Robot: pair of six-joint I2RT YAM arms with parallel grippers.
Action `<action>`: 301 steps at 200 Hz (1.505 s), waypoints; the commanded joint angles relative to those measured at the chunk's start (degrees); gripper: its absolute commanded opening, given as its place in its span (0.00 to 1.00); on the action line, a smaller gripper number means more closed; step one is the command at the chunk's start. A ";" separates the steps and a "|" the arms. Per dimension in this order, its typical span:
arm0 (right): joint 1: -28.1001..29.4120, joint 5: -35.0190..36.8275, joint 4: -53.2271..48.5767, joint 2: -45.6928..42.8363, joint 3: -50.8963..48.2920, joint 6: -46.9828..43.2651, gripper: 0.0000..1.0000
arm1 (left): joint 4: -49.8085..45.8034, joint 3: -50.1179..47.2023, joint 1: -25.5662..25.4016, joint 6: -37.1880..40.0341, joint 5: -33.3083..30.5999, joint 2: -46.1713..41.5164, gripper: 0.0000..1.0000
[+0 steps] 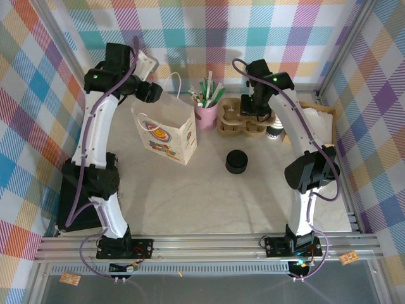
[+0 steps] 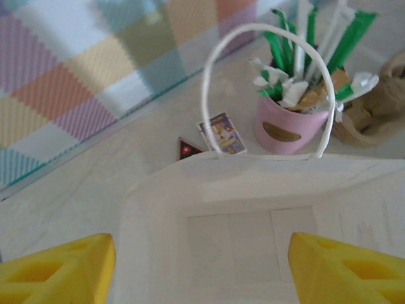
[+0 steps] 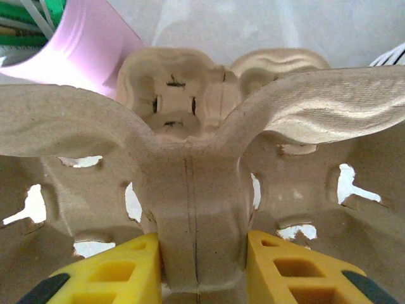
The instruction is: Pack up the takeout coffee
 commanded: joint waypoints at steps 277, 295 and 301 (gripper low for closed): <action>3.86 -0.86 -2.88 2.81 3.06 -1.92 0.34 | -6.01 15.23 2.69 25.23 8.13 19.01 0.73; 4.09 -0.74 -3.49 3.65 4.52 -1.75 0.34 | -6.25 15.06 2.84 24.19 5.60 17.96 0.71; 4.17 -0.82 -3.70 3.92 5.01 -1.73 0.34 | -6.25 14.68 2.92 23.65 4.85 17.43 0.70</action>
